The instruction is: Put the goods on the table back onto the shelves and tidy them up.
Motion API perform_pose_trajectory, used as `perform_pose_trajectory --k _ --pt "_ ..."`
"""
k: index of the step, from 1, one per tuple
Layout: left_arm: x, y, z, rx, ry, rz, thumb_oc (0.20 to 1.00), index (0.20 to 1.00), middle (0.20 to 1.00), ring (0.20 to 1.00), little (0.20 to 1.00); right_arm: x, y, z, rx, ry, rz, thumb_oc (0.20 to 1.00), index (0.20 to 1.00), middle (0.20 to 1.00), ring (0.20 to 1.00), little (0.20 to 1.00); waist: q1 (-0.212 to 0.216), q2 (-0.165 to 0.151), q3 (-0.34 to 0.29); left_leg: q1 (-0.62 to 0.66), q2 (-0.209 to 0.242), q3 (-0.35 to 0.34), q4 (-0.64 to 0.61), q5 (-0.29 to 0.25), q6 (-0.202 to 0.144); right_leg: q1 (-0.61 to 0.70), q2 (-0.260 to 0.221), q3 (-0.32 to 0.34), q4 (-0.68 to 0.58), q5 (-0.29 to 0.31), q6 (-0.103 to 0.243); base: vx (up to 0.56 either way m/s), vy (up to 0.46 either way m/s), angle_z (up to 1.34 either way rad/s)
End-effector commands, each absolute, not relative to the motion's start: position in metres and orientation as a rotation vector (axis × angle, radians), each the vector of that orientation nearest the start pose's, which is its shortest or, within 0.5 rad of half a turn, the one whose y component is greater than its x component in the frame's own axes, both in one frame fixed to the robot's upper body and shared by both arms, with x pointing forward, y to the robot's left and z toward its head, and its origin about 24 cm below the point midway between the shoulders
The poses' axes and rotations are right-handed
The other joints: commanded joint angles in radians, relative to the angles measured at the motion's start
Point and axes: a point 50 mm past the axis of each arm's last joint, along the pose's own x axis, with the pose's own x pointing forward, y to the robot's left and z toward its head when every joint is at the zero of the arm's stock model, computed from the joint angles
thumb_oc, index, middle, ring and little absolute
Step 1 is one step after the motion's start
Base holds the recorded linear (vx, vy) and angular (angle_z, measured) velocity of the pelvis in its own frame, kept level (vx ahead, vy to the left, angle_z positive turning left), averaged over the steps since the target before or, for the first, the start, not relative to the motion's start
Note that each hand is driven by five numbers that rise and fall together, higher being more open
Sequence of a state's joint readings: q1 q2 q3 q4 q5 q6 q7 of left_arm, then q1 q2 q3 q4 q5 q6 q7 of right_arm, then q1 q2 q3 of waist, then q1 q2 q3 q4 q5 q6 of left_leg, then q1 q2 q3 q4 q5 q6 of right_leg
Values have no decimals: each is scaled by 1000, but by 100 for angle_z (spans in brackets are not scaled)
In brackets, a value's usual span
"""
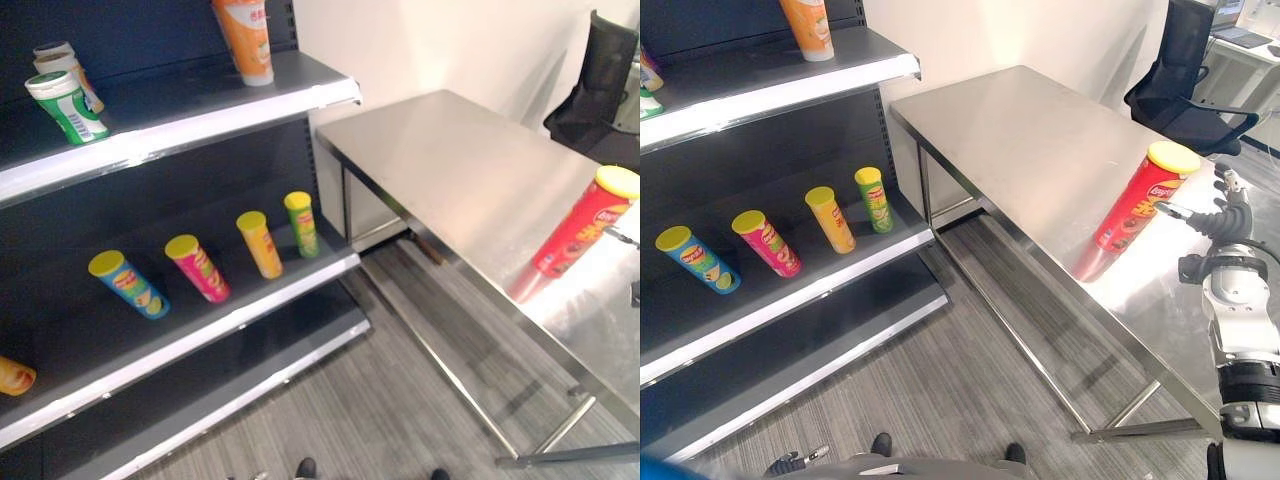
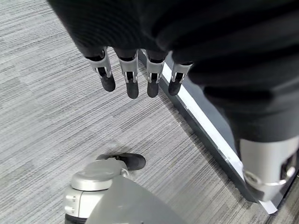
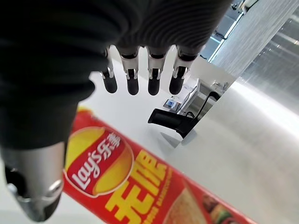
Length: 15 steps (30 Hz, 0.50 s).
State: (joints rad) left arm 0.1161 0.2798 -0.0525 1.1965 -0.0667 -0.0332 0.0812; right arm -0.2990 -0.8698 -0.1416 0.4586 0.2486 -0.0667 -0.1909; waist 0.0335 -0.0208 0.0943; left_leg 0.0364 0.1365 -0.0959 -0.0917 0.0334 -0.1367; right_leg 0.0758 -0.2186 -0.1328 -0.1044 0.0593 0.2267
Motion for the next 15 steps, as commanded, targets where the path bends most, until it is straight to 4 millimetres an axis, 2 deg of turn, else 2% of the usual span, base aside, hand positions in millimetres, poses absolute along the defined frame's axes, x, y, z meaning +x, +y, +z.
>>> perform_pose_trajectory --k 1,7,8,10,11,15 --pt "56 282 -153 342 1275 278 1000 1000 1000 1000 1000 286 -378 196 -532 -233 -552 1000 1000 1000 1000 1000 12 -51 9 5 -73 56 4 -50 35 62 130 -72 17 -142 -100 0 0 0" --pt "53 284 -153 347 1286 278 1000 1000 1000 1000 1000 289 -380 195 -509 -220 -565 1000 1000 1000 1000 1000 22 -50 6 2 -76 50 4 -50 33 67 127 -88 17 -144 -100 15 2 7" --pt "91 282 -146 372 1174 241 1000 1000 1000 1000 1000 301 -376 196 -500 -202 -551 1000 1000 1000 1000 1000 11 -50 3 1 -76 55 4 -51 32 65 126 -84 17 -143 -98 18 18 15" --pt "98 280 -145 356 1158 242 1000 1000 1000 1000 1000 305 -376 202 -495 -207 -553 1000 1000 1000 1000 1000 7 -48 3 2 -75 58 4 -52 33 63 126 -81 17 -142 -97 12 15 4" --pt "98 276 -146 345 1157 242 1000 1000 1000 1000 1000 307 -375 200 -487 -192 -551 1000 1000 1000 1000 1000 6 -45 4 1 -75 59 4 -54 33 62 125 -80 17 -140 -98 0 0 0" --pt "92 273 -149 317 1170 236 1000 1000 1000 1000 1000 315 -375 209 -490 -185 -535 1000 1000 1000 1000 1000 7 -45 5 1 -76 58 4 -55 34 58 127 -74 17 -139 -99 0 0 0"
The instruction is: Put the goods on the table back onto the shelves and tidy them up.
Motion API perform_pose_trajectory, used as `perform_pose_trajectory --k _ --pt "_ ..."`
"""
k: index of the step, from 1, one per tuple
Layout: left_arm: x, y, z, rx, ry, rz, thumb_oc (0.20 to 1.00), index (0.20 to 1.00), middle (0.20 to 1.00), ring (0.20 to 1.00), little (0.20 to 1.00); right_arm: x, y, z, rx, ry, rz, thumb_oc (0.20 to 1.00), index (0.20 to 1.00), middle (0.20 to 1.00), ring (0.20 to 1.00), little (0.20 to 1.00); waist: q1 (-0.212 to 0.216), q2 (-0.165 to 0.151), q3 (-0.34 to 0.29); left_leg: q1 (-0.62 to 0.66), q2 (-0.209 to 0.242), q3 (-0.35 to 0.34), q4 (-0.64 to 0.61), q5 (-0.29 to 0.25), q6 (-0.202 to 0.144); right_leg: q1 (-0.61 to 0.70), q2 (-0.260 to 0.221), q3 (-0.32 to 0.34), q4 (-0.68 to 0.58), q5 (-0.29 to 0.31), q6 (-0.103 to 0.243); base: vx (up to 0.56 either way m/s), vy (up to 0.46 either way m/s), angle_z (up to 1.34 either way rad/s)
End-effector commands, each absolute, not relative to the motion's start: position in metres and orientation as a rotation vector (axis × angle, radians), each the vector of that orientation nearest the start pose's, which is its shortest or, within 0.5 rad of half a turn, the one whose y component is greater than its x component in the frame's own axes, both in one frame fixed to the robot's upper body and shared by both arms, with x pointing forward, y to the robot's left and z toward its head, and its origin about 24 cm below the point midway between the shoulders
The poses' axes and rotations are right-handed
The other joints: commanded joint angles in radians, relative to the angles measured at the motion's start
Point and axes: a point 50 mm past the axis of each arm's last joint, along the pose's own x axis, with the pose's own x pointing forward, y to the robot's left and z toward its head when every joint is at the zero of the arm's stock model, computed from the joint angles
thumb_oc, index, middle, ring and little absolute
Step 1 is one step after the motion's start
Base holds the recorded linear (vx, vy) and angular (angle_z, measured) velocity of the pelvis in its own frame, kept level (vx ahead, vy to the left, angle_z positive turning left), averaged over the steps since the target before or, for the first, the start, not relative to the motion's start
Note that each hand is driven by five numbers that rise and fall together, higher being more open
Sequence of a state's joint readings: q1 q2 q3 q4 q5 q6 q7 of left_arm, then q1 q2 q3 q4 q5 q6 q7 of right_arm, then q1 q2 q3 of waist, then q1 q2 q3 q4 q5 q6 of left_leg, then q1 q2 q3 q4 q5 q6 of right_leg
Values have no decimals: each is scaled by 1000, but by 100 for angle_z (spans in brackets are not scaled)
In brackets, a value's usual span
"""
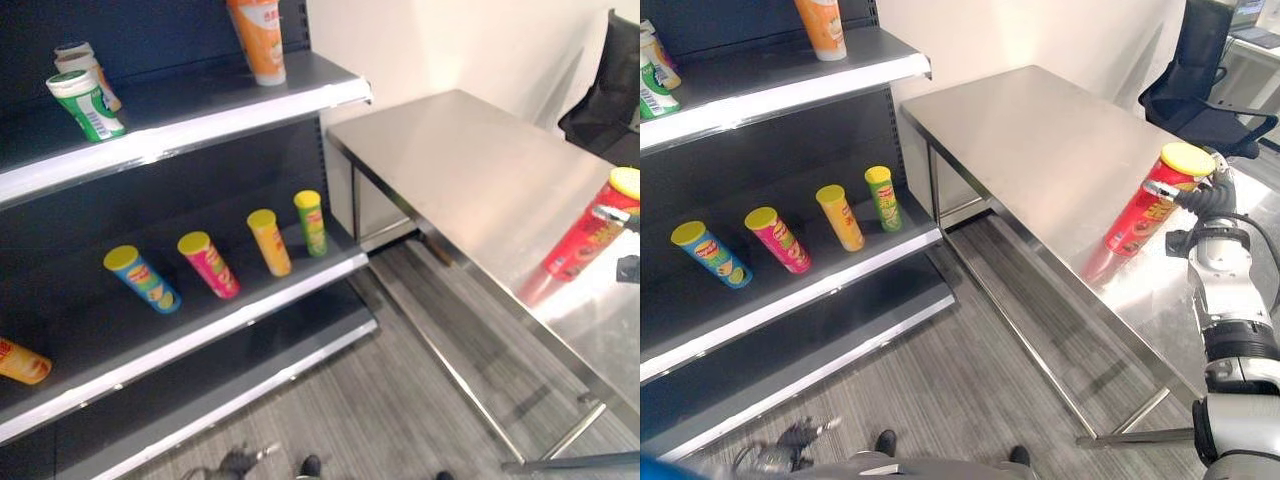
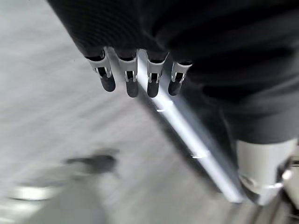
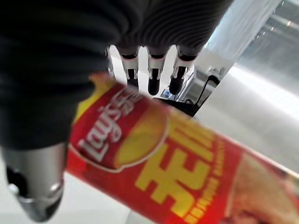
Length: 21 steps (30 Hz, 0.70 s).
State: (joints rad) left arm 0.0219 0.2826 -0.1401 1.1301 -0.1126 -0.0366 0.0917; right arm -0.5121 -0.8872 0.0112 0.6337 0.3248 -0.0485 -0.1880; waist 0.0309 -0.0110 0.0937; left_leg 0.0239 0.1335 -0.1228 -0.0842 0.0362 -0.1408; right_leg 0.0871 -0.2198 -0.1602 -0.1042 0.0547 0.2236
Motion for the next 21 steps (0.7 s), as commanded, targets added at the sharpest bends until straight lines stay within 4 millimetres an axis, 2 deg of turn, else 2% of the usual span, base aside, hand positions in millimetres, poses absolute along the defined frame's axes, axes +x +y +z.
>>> perform_pose_trajectory --k 1,9,21 --pt "92 273 -149 316 1170 236 1000 1000 1000 1000 1000 315 -375 209 -490 -186 -534 1000 1000 1000 1000 1000 9 -54 6 13 -73 85 -3 -58 38 47 128 -46 17 -134 -96 0 0 0" --pt "90 277 -147 301 1169 244 1000 1000 1000 1000 1000 318 -376 221 -520 -192 -531 1000 1000 1000 1000 1000 12 -59 9 11 -71 82 -3 -58 38 47 132 -46 17 -136 -99 0 0 0" --pt "89 282 -145 292 1162 246 1000 1000 1000 1000 1000 323 -371 217 -510 -157 -454 1000 1000 1000 1000 1000 15 -63 13 18 -67 81 -3 -59 37 51 135 -46 17 -137 -101 0 0 0"
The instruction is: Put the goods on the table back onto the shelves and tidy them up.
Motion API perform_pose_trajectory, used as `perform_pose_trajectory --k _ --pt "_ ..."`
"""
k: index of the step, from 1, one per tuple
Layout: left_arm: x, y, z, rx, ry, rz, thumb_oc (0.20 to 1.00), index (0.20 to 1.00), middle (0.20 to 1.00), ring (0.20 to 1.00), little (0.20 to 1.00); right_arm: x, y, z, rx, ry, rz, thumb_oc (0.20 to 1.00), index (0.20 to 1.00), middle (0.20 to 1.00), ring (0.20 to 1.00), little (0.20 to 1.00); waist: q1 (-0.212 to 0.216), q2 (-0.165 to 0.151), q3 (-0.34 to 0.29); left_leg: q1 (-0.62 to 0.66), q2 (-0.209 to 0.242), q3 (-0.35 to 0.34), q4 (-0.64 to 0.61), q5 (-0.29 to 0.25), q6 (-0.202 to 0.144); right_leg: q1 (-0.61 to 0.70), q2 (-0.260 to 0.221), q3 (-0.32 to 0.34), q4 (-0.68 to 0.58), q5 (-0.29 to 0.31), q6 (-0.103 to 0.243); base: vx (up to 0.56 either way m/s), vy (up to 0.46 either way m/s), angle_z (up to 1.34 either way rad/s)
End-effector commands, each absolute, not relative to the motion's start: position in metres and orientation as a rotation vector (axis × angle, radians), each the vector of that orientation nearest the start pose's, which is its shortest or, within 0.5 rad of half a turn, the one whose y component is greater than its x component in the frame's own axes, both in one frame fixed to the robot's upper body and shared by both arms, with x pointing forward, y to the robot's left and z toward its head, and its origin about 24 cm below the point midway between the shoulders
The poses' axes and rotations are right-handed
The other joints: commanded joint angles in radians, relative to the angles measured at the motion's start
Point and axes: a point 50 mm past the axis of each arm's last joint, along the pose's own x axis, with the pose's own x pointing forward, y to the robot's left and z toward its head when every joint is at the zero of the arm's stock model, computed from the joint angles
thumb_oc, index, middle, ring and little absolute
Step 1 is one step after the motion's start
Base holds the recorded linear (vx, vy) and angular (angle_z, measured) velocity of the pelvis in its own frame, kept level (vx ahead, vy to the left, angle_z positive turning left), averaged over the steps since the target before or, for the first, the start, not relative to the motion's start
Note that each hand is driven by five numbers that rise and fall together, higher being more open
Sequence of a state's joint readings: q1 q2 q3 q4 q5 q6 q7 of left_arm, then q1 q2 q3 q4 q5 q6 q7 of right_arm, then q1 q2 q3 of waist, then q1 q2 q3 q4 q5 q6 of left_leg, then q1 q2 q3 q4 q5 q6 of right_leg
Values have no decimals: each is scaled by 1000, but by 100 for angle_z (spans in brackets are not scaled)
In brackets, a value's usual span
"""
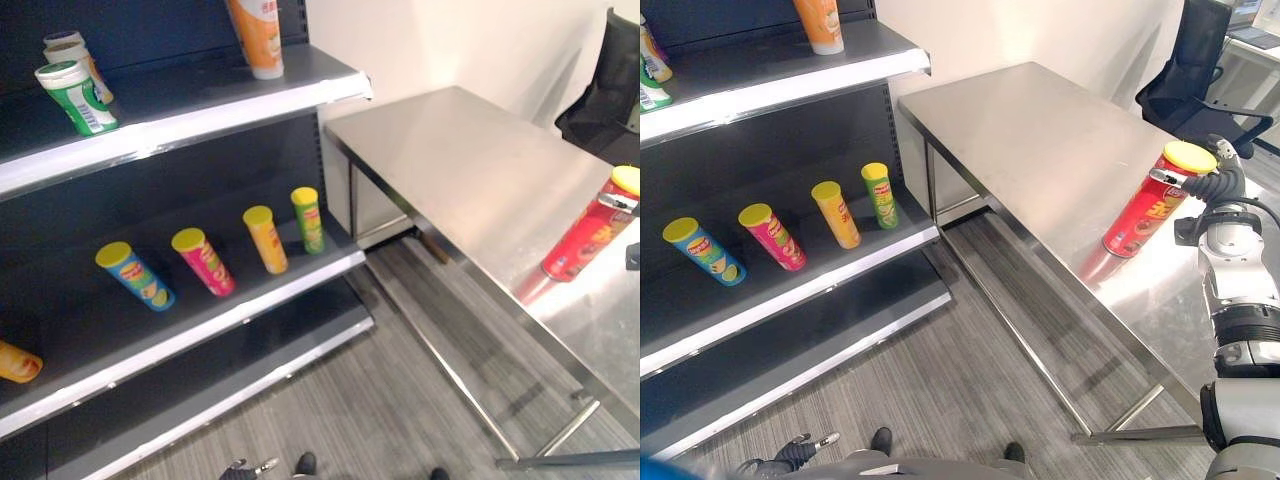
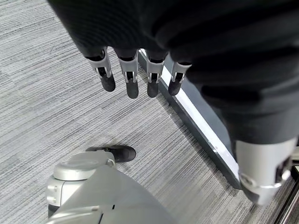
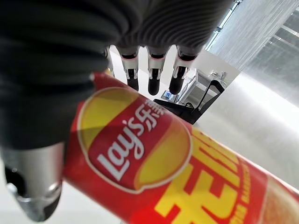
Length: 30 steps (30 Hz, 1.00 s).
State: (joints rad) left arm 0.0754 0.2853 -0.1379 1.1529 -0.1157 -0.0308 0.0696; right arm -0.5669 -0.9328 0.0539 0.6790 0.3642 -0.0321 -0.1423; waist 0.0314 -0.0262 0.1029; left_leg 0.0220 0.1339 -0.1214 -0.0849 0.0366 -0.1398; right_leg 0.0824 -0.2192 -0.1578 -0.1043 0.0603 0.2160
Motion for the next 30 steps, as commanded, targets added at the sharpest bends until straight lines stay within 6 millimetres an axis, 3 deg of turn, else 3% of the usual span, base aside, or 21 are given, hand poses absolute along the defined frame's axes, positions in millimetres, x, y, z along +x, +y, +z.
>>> perform_pose_trajectory --k 1,12,13,14,24,29,30 --pt "89 283 -145 293 1161 244 1000 1000 1000 1000 1000 324 -371 217 -522 -144 -442 1000 1000 1000 1000 1000 15 -49 4 21 -68 79 -2 -59 35 56 134 -48 17 -142 -94 0 0 0" --pt "85 284 -145 282 1165 238 1000 1000 1000 1000 1000 328 -367 225 -542 -156 -394 1000 1000 1000 1000 1000 15 -52 5 25 -65 79 -2 -61 35 57 136 -45 17 -144 -96 0 0 0" --pt "85 284 -145 283 1165 237 1000 1000 1000 1000 1000 328 -366 226 -546 -156 -392 758 758 758 758 758 15 -52 5 25 -65 77 -2 -60 35 57 137 -45 17 -144 -96 0 0 0" --pt "84 284 -145 282 1166 236 1000 1000 1000 1000 1000 327 -367 226 -548 -156 -391 200 200 200 200 200 15 -53 4 24 -64 78 -2 -60 34 57 136 -46 17 -144 -96 0 0 0" --pt "87 287 -143 277 1156 246 1000 1000 1000 1000 1000 324 -368 230 -585 -175 -402 200 200 200 200 200 11 -54 6 30 -60 84 -2 -64 35 58 138 -39 18 -144 -96 -1 0 0" --pt "92 288 -142 266 1141 268 1000 1000 1000 1000 1000 318 -354 234 -552 -278 -380 200 200 200 200 200 3 -53 4 40 -55 86 -2 -67 36 61 140 -31 21 -147 -98 -10 -14 -5" --pt "95 288 -141 254 1134 286 1000 1000 1000 1000 1000 309 -342 233 -498 -368 -359 200 200 200 200 200 -2 -50 1 46 -52 86 -2 -70 35 64 143 -28 24 -151 -100 -18 -30 -5"
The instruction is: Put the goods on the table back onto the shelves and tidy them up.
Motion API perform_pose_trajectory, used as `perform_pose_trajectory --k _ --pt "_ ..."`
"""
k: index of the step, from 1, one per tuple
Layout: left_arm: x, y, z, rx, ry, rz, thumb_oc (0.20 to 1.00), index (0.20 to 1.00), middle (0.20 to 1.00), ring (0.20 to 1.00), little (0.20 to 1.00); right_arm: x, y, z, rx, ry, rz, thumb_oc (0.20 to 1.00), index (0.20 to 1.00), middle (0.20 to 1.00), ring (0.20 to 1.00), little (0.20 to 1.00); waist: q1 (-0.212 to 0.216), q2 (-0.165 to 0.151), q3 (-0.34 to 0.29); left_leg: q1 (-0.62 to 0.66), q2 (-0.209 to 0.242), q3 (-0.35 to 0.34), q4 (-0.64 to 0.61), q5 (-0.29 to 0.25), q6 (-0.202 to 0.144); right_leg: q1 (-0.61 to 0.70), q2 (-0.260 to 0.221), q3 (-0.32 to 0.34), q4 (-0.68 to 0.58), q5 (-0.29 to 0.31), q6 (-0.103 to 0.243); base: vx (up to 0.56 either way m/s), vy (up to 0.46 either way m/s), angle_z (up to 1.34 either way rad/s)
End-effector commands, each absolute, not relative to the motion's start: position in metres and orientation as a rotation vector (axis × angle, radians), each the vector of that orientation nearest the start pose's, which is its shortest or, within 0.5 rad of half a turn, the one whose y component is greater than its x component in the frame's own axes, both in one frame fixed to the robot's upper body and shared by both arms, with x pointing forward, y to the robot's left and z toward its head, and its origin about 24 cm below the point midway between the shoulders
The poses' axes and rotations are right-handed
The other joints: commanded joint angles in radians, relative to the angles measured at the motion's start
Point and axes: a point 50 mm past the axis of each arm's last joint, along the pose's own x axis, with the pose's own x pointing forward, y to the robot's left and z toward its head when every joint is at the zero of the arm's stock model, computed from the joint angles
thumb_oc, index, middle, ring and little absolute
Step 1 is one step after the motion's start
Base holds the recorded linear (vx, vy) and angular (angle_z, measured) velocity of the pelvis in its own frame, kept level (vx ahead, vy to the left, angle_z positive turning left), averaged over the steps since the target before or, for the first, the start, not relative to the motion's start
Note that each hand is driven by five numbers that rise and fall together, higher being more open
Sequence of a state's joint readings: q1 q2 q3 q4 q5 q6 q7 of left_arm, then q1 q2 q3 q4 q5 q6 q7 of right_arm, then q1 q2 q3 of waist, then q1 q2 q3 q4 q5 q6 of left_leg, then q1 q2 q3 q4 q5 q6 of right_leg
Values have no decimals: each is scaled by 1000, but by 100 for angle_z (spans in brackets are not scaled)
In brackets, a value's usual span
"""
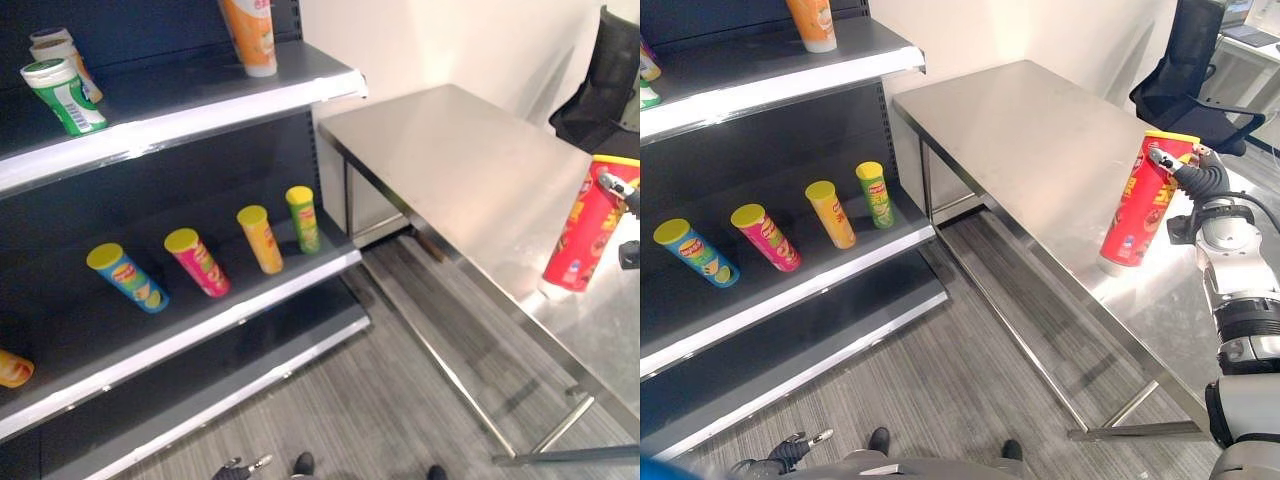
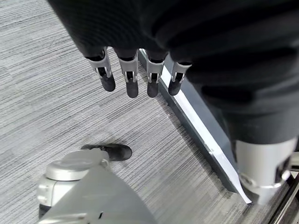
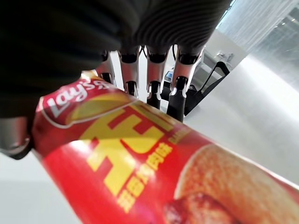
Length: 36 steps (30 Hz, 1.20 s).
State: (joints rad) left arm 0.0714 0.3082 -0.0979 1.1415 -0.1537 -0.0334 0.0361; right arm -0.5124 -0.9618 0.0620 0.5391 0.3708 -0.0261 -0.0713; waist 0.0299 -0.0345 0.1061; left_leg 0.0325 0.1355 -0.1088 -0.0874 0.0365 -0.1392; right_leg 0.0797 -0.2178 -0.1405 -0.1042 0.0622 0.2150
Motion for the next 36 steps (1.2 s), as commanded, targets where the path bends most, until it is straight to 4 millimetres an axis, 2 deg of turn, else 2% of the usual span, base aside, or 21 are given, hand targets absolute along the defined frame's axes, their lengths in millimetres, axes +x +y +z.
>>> perform_pose_trajectory --k 1,3,8,12,14,15,17,18,19,20,21,23,25,26,28,29,31,32,33,34,36 --pt "95 288 -141 255 1134 286 1000 1000 1000 1000 1000 309 -342 232 -498 -367 -360 200 200 200 200 200 0 -42 -3 36 -54 74 0 -70 34 66 142 -45 24 -153 -99 -19 -46 -2" --pt "97 288 -141 248 1122 299 1000 1000 1000 1000 1000 296 -324 237 -466 -493 -329 200 200 200 200 200 2 -39 -7 41 -45 67 0 -67 30 70 152 -45 27 -162 -106 -48 -90 -10" --pt "102 286 -140 249 1106 297 1000 1000 1000 1000 1000 288 -306 244 -455 -587 -276 200 200 200 200 200 9 -40 -7 36 -28 57 0 -52 19 72 170 -48 24 -172 -119 -58 -74 -3" --pt "117 284 -136 218 1051 313 1000 1000 1000 1000 1000 282 -289 261 -462 -700 -228 200 200 200 200 200 32 -44 47 -67 -24 12 5 27 -10 30 184 -77 19 -175 -132 -256 -60 9" --pt "120 283 -135 208 1037 317 1000 1000 1000 1000 1000 279 -288 266 -471 -722 -232 200 200 200 200 200 32 -47 54 -105 -29 2 10 42 -13 13 178 -98 20 -174 -131 -249 32 65" --pt "124 281 -134 186 1020 318 1000 1000 1000 1000 1000 273 -289 271 -501 -752 -252 200 200 200 200 200 29 -48 60 -128 -12 32 18 35 -11 -11 155 -140 31 -169 -127 -156 114 100" --pt "124 280 -134 179 1015 318 1000 1000 1000 1000 1000 270 -289 273 -519 -759 -263 200 200 200 200 200 23 -48 58 -129 10 53 27 31 -7 -28 140 -154 39 -158 -123 -124 130 88" --pt "124 279 -134 171 1012 322 1000 1000 1000 1000 1000 268 -289 273 -532 -763 -267 200 200 200 200 200 16 -49 58 -118 44 74 43 22 -8 -40 123 -167 47 -152 -120 -88 295 80" --pt "128 279 -133 159 997 330 1000 1000 1000 1000 1000 263 -291 272 -570 -757 -278 200 200 200 200 200 -5 -45 49 -85 130 112 64 18 -20 -53 89 -187 55 -141 -110 -83 363 54" --pt "128 279 -133 160 995 333 1000 1000 1000 1000 1000 262 -292 270 -580 -749 -278 200 200 200 200 200 -13 -42 44 -77 154 118 69 28 -26 -56 77 -193 54 -135 -105 -48 287 48" --pt "128 279 -133 160 996 333 1000 1000 1000 1000 1000 262 -292 270 -580 -748 -279 200 200 200 200 200 -13 -40 43 -77 156 117 67 29 -28 -55 79 -194 54 -135 -106 2 213 36" --pt "129 280 -132 173 990 334 1000 1000 1000 1000 1000 260 -296 265 -604 -720 -289 200 200 200 200 200 -30 -22 29 -34 207 102 73 57 -61 -51 58 -192 49 -121 -89 34 333 45" --pt "130 280 -132 186 990 325 1000 1000 1000 1000 1000 258 -296 262 -616 -710 -290 200 200 200 200 200 -35 -9 24 -17 211 79 68 55 -75 -46 54 -192 46 -114 -80 53 344 16" --pt "130 277 -133 207 1000 305 1000 1000 1000 1000 1000 256 -298 261 -613 -706 -299 200 200 200 200 200 -45 6 15 -12 189 73 60 0 -73 -34 22 -188 44 -92 -57 48 309 17" --pt "130 276 -134 218 1004 291 1000 1000 1000 1000 1000 256 -299 258 -607 -694 -305 200 200 200 200 200 -49 8 12 -13 169 87 69 -30 -67 -29 -2 -189 46 -77 -47 43 469 23" --pt "133 275 -133 246 1007 269 1000 1000 1000 1000 1000 257 -299 249 -586 -669 -314 200 200 200 200 200 -49 -4 7 -6 119 106 83 -87 -40 -31 -57 -173 49 -33 -20 10 650 13" --pt "142 279 -128 286 988 265 1000 1000 1000 1000 1000 259 -291 240 -577 -655 -302 200 200 200 200 200 -51 -23 18 -7 46 129 93 -138 8 -76 -135 -146 79 64 16 -67 598 5" --pt "142 280 -128 286 988 267 1000 1000 1000 1000 1000 259 -291 240 -576 -655 -302 200 200 200 200 200 -47 -30 16 -9 38 135 95 -138 12 -83 -142 -138 80 67 20 -99 410 -10" --pt "143 281 -127 296 984 270 1000 1000 1000 1000 1000 260 -287 238 -571 -657 -292 200 200 200 200 200 -49 -31 22 -9 21 140 91 -142 22 -102 -167 -130 97 115 31 -151 394 -21" --pt "147 286 -124 307 970 284 1000 1000 1000 1000 1000 261 -283 236 -572 -658 -282 200 200 200 200 200 -43 -23 38 -9 -6 156 70 -134 46 -139 -182 -112 130 123 21 -157 384 -32" --pt "147 288 -123 315 968 286 1000 1000 1000 1000 1000 260 -282 236 -575 -659 -284 200 200 200 200 200 -46 -21 39 -13 -18 157 50 -119 55 -156 -167 -84 151 100 9 -144 382 -14"
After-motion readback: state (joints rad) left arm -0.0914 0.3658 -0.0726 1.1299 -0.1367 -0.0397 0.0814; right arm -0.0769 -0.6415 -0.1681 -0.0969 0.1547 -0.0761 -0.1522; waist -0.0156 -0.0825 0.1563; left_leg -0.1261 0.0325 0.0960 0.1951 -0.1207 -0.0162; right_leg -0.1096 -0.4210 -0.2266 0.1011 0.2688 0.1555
